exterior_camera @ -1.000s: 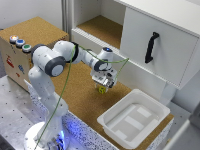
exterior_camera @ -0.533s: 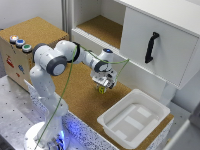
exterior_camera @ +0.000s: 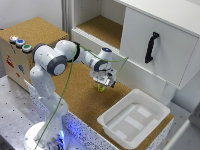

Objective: Take the yellow block and turn it left

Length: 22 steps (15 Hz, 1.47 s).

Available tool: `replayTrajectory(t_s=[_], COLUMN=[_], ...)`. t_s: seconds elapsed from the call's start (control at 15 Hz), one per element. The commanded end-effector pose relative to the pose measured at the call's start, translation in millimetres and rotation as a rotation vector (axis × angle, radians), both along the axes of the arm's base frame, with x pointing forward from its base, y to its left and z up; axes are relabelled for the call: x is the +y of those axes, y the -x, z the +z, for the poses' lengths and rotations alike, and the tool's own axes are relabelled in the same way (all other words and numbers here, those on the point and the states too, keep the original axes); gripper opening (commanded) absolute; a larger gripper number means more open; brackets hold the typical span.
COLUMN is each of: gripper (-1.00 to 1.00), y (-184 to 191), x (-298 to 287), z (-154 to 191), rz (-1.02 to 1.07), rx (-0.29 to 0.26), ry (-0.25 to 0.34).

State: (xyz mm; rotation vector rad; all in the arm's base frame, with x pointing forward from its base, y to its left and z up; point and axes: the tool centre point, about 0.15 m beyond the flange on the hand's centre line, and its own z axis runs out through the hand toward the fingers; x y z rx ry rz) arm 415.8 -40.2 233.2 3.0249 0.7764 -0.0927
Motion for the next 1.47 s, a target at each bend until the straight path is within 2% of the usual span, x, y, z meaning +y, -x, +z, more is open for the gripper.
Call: replayTrajectory(t_s=[0.0,0.2,0.27,0.33,0.47,0.53,0.67,0.87,1.07,1.27,1.4], gripper=[-1.00,-1.00,-1.00,-1.00,-1.00,-1.00,-1.00,-1.00,-1.00,-1.00,-1.00], y=[19,11,9,8,5,4,5,18,34,34,28], x=[37,41,40,37,34,35,39,34,16,4,6], z=[31,40,46,52,67,69,64,47,40,24,15], rz=[0.328,0.472,0.506,0.528,0.582,0.634,0.749,0.873,0.937,0.994,1.029], rx=[0.026,-0.013,-0.043,-0.055,-0.053,-0.047,-0.037,-0.004,0.001,0.004,-0.026], ry=[0.066,0.151,0.192,0.205,0.215,0.240,0.258,0.179,0.069,-0.015,-0.047])
